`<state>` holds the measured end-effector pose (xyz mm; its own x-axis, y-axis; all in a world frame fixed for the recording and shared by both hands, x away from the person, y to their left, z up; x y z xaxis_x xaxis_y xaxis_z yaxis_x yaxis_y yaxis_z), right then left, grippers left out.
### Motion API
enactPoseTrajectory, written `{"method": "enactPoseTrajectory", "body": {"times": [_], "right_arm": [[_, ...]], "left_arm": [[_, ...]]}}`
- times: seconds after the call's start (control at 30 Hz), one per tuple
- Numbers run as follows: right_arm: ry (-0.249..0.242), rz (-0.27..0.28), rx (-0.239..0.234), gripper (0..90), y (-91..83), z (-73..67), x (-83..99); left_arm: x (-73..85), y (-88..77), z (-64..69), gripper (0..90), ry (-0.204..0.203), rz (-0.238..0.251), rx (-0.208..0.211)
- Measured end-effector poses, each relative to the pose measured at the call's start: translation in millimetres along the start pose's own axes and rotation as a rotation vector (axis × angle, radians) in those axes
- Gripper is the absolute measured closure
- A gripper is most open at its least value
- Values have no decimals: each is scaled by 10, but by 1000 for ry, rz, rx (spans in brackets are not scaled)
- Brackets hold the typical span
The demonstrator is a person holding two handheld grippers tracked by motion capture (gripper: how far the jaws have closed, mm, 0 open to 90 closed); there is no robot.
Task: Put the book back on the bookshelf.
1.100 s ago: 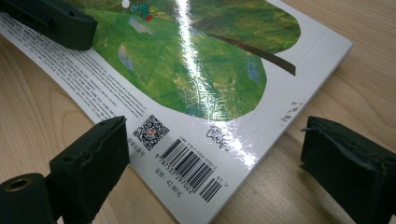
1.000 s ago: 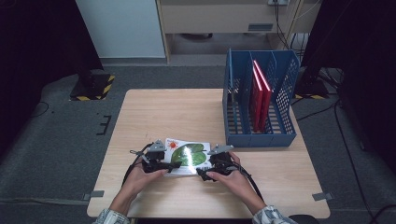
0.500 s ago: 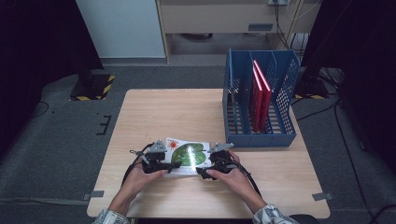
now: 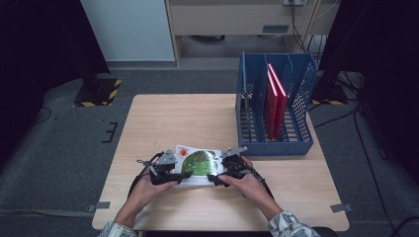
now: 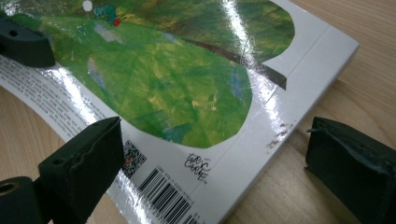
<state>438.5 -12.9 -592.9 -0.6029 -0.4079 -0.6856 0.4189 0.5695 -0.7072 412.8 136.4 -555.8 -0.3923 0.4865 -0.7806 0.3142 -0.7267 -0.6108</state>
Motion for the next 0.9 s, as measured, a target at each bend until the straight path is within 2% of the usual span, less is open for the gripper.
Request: {"method": "enactPoseTrajectory", "body": {"times": [0.13,0.37,0.53,0.63,0.77,0.9], "right_arm": [[-11,-2,-22,37,26,15,-35],[-15,-10,-26,46,19,25,-43],[-8,8,-22,50,-7,58,-69],[-3,13,-37,43,-13,79,-80],[9,1,-50,34,2,76,-73],[14,0,-82,35,31,67,-81]], "left_arm": [[0,-3,7,588,13,3,-5],[-19,-12,21,589,46,9,-12],[-82,-41,47,606,93,34,-26],[-93,-51,58,607,120,39,-29],[-92,-47,61,607,122,42,-32],[-76,-54,46,608,110,42,-24]]}}
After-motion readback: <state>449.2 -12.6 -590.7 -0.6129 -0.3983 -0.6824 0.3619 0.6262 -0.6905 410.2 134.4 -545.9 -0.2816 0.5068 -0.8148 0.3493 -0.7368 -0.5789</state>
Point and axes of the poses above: each handheld gripper's, and its own axes: y roughly forward along the jaws, x roughly out of its underside, z roughly to its right, the point moved 9 cm from there along y, roughly forward along the jaws, and after that the axes turned 5 degrees about x, right-handed, at the moved point
